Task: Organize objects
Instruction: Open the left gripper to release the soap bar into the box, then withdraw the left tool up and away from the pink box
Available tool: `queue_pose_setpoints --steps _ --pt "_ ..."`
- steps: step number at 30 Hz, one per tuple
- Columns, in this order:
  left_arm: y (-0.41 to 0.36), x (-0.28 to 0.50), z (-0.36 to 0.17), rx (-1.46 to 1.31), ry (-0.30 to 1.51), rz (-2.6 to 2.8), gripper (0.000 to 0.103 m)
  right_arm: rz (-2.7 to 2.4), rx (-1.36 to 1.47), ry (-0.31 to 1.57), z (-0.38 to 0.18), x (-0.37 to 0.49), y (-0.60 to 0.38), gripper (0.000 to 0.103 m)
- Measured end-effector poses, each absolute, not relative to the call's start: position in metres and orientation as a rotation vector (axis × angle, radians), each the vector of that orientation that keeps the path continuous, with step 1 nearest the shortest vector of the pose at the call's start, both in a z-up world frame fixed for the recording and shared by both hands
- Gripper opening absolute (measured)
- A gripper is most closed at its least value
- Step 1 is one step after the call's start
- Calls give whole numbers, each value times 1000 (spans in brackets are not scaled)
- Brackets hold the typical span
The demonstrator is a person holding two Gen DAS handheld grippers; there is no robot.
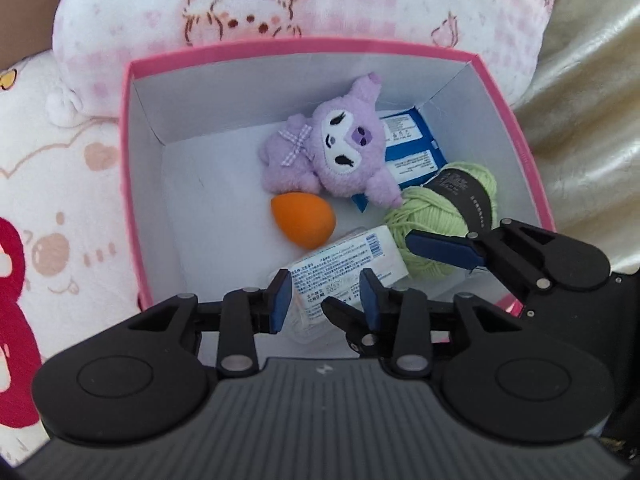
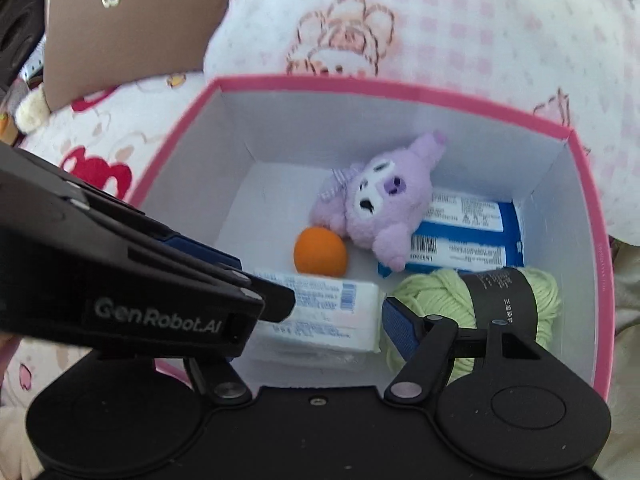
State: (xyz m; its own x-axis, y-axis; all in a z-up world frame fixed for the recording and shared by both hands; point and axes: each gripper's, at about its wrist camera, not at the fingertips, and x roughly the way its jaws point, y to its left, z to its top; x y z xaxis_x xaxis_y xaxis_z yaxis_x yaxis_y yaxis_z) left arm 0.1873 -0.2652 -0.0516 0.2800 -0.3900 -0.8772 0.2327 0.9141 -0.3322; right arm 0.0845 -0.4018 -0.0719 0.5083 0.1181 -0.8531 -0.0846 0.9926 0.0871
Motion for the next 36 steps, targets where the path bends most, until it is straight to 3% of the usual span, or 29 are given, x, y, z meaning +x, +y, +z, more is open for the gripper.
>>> queue_pose_setpoints --steps 11,25,36 --pt "-224 142 6 -110 1100 -435 41 180 152 837 -30 32 -391 75" --pt "-166 53 63 -28 965 -371 41 128 129 805 25 -16 -348 75" --pt "-119 20 66 -101 968 -309 52 98 109 801 42 -31 -307 75"
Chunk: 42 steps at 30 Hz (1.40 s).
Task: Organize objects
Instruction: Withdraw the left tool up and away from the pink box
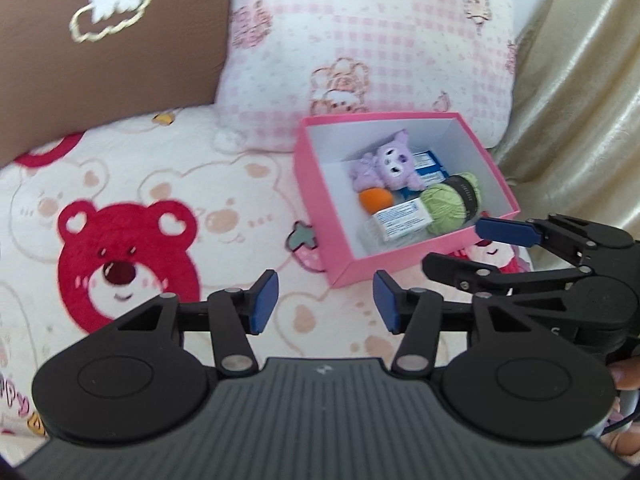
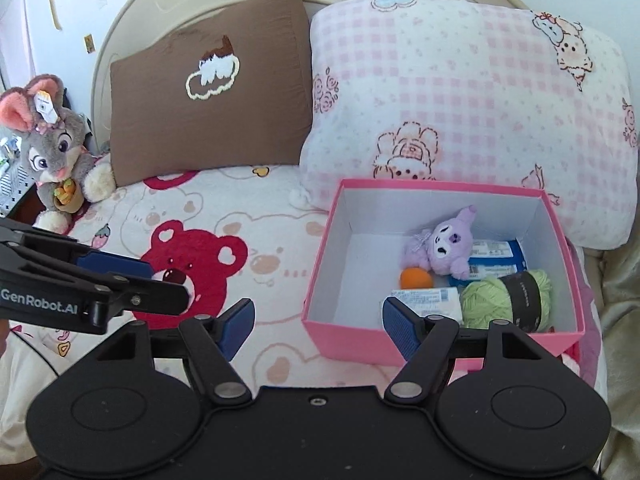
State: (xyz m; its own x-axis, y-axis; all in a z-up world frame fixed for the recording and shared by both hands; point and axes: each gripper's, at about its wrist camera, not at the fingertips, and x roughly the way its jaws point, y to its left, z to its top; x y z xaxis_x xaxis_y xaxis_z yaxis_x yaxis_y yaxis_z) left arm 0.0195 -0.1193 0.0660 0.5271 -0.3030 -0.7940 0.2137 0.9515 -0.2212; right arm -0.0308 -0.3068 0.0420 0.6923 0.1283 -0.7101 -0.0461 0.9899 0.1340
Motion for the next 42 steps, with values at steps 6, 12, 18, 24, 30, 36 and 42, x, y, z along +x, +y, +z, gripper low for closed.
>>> queue_pose_setpoints --steps 6,12,18,24,30,36,42 --pt "-97 13 58 -137 981 -257 58 95 140 812 36 -33 -291 76" --pt "-87 8 44 -160 1028 -239 64 52 80 821 30 -35 -275 81" --pt "-80 -3 44 -124 1000 -142 81 -39 26 828 24 -39 -264 94" --pt "-77 -10 47 -91 976 -123 97 -80 88 876 15 -40 -268 98" --pt "-80 -20 48 -65 945 -154 97 -145 119 867 15 -42 -272 98" --pt "-82 -21 46 -42 953 -151 99 -123 89 871 14 -41 -269 98" --pt "-86 -20 42 -3 960 -139 103 -87 132 907 10 -40 -276 98"
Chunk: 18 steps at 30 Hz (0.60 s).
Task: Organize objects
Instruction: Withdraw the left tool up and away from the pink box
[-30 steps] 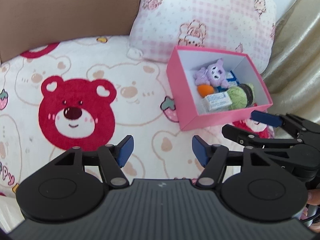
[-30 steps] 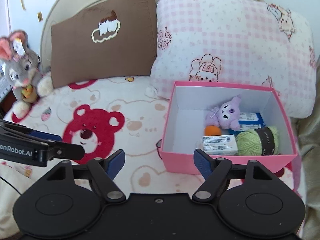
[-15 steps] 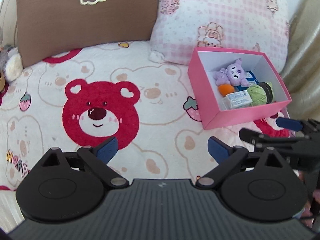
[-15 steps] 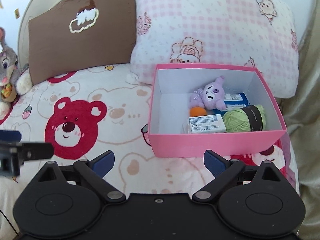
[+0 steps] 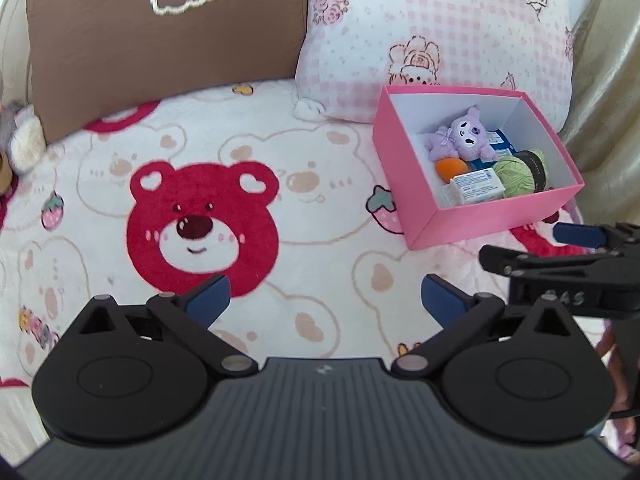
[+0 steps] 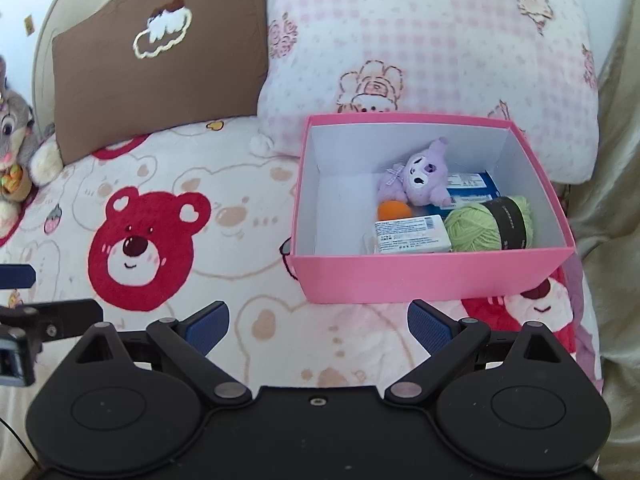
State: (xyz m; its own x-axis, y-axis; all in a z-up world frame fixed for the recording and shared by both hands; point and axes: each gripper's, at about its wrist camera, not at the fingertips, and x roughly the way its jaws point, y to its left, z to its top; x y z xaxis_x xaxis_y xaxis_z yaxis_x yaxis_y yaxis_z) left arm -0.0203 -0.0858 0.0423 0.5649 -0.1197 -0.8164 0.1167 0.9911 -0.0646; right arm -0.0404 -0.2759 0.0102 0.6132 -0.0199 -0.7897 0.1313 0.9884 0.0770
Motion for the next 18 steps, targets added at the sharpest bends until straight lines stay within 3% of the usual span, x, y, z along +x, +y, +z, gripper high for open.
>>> queue_pose_setpoints --steps 18 --pt "-91 -16 40 63 1019 -120 103 -56 77 925 15 -49 -272 98"
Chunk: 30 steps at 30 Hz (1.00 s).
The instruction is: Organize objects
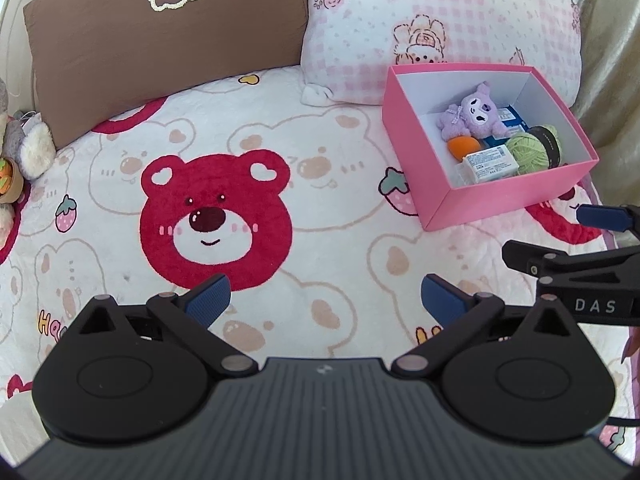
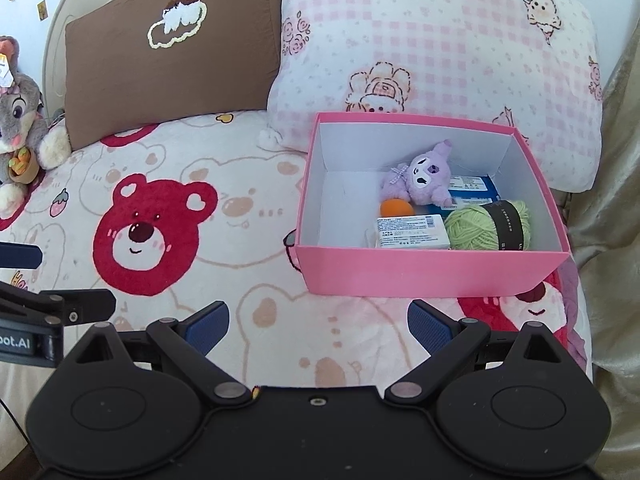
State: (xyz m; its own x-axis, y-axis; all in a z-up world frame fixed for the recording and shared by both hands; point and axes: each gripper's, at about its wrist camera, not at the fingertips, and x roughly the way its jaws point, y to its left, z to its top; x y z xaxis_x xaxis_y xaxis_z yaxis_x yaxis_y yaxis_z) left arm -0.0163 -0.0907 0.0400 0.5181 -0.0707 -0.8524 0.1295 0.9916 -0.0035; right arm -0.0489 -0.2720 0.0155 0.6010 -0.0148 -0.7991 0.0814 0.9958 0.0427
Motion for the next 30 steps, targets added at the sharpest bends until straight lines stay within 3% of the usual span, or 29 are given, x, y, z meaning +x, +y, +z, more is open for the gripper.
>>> queue_pose_setpoints --steps 30 --pt "-94 -10 24 121 1036 -76 103 -130 96 949 16 -55 -277 98"
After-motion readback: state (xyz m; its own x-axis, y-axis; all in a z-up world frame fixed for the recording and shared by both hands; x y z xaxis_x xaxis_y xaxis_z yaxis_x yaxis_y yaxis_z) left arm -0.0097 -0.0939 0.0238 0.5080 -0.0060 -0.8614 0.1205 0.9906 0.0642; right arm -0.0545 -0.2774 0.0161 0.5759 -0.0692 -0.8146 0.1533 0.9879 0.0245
